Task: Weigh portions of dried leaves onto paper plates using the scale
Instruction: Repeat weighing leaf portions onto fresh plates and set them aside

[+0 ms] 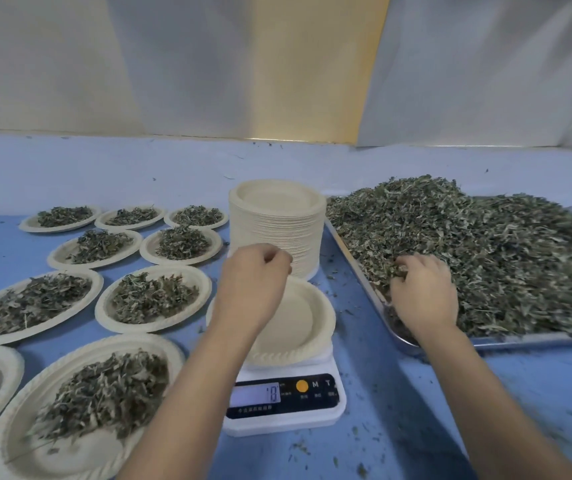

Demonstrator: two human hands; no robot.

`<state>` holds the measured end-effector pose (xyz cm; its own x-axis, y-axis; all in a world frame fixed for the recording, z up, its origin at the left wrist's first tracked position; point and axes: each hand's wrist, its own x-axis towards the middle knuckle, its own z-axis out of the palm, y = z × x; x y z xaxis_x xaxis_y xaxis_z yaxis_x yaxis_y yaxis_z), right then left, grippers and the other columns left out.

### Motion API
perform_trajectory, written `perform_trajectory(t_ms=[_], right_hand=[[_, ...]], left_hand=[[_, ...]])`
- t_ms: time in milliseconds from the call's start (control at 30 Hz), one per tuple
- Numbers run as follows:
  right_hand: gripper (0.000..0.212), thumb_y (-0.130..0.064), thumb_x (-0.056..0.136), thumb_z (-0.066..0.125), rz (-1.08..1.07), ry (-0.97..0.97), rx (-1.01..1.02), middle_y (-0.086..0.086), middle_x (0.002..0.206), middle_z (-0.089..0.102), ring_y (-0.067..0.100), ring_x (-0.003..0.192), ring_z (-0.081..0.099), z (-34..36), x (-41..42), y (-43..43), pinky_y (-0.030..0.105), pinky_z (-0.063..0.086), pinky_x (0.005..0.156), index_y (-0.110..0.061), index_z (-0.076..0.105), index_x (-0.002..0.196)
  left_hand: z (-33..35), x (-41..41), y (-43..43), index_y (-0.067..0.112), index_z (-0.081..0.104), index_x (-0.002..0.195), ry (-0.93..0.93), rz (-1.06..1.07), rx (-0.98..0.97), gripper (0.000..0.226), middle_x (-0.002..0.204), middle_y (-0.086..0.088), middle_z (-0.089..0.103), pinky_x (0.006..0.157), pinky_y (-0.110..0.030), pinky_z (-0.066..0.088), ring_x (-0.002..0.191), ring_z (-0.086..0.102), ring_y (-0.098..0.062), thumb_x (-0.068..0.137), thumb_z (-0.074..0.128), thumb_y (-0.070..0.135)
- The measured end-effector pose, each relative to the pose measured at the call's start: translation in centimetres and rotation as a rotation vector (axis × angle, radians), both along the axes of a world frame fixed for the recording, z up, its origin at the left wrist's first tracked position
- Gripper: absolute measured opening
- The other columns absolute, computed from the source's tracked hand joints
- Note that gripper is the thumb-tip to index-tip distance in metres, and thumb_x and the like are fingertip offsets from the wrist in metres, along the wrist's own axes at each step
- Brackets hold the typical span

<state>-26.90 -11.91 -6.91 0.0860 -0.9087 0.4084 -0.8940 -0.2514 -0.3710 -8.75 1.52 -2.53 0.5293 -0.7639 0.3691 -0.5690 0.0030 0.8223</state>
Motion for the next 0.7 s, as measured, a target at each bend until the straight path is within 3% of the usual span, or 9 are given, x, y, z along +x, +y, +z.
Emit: perform_trajectory(t_ms=[100,200,333,433,500,567,633,700], right_hand=[[0.062,-0.041,0.095,0.05,-0.036,0.238,0.224,0.007,0.161,0.006,0.031,0.147,-0.001,-0.5,-1.1,-1.6,0.048,0.012,0.117,-0.025,0.025,0.149],[0.075,-0.054,0.094,0.044,-0.044,0.276,0.428,0.012,0.16,-0.009,0.037,0.146,-0.001,-1.5,-1.1,-2.7,0.049,0.012,0.116,-0.02,0.011,0.152],[0.061,-0.043,0.099,0.039,0.069,0.32,0.404,0.011,0.159,0.004,0.039,0.143,0.01,-2.4,-0.3,-2.9,0.047,0.016,0.113,-0.019,0.015,0.151],[0.056,-0.034,0.101,0.04,0.173,0.159,0.32,0.016,0.157,0.011,0.037,0.142,0.012,-2.2,-0.2,-3.0,0.043,0.018,0.113,-0.016,0.021,0.15],[0.054,-0.034,0.101,0.04,0.152,0.1,0.234,0.015,0.157,0.014,0.037,0.14,0.016,-1.9,-0.3,-2.7,0.043,0.024,0.11,-0.016,0.025,0.149],[0.05,-0.04,0.099,0.04,0.057,0.18,0.092,0.012,0.154,0.025,0.036,0.135,0.025,-1.5,-0.4,-2.2,0.044,0.032,0.104,-0.018,0.035,0.145],[0.045,-0.041,0.097,0.041,-0.02,0.224,-0.011,0.012,0.143,0.041,0.033,0.126,0.036,-1.2,-0.5,-1.7,0.043,0.037,0.098,-0.018,0.047,0.135],[0.035,-0.034,0.095,0.041,-0.062,0.132,-0.064,0.015,0.121,0.052,0.034,0.108,0.047,-1.0,-0.7,-1.3,0.041,0.041,0.085,-0.013,0.059,0.116]], left_hand=[[0.3,-2.5,-1.4,-0.003,0.065,0.077,0.112,-0.092,-0.038,0.027,0.079,-0.015,0.07,0.077,-0.045,0.052,0.074,0.064,-0.026,0.085,0.049,0.017],[0.4,-4.6,-2.2,-0.005,0.065,0.08,0.127,-0.143,-0.077,0.029,0.082,-0.021,0.067,0.077,-0.046,0.052,0.064,0.058,-0.026,0.083,0.048,0.018],[0.2,-5.9,-2.5,-0.002,0.066,0.079,0.101,-0.188,-0.072,0.028,0.078,-0.014,0.069,0.079,-0.049,0.051,0.074,0.064,-0.032,0.086,0.049,0.018],[0.0,-5.9,-2.3,0.001,0.068,0.077,0.111,-0.202,-0.064,0.027,0.08,-0.017,0.068,0.078,-0.049,0.052,0.074,0.064,-0.034,0.087,0.049,0.018],[0.0,-5.8,-2.1,0.012,0.069,0.071,0.146,-0.202,-0.048,0.026,0.074,-0.008,0.07,0.072,-0.043,0.053,0.072,0.065,-0.029,0.087,0.049,0.018],[0.1,-5.8,-1.9,0.02,0.068,0.067,0.171,-0.197,-0.039,0.026,0.071,0.001,0.07,0.068,-0.037,0.054,0.07,0.066,-0.022,0.086,0.05,0.019],[0.2,-5.8,-1.9,0.015,0.068,0.07,0.157,-0.203,-0.045,0.025,0.072,-0.003,0.069,0.068,-0.038,0.053,0.07,0.065,-0.025,0.086,0.049,0.018],[0.3,-6.0,-1.8,0.011,0.068,0.072,0.148,-0.205,-0.059,0.024,0.073,-0.006,0.069,0.071,-0.041,0.053,0.069,0.064,-0.027,0.086,0.049,0.018]])
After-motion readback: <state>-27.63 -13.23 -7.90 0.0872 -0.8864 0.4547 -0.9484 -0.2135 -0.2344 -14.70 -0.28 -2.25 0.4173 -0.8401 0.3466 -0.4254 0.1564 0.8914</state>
